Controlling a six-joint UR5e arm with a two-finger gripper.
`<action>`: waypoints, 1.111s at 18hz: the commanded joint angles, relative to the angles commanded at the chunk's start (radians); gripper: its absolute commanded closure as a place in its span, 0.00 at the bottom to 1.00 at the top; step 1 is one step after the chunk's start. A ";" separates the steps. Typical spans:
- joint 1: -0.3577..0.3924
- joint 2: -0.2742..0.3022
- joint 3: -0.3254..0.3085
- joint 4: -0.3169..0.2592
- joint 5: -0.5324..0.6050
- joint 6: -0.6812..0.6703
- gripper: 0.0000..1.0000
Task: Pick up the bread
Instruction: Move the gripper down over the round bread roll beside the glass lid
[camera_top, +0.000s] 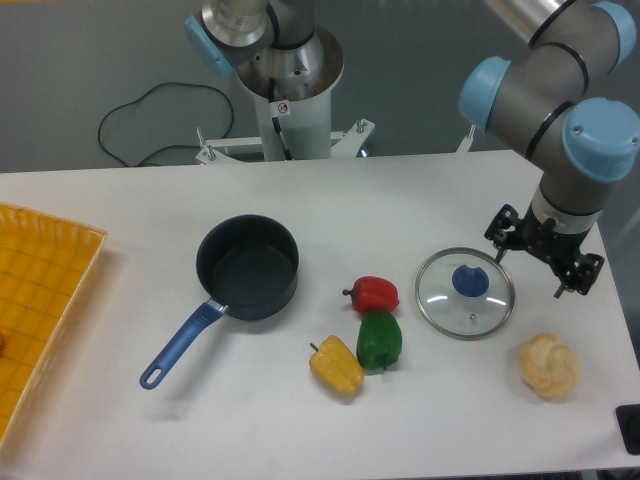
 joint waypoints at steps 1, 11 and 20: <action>0.000 -0.008 0.002 0.000 0.000 -0.002 0.00; -0.009 -0.097 0.009 0.136 -0.026 -0.118 0.00; -0.015 -0.152 -0.009 0.291 -0.018 -0.212 0.00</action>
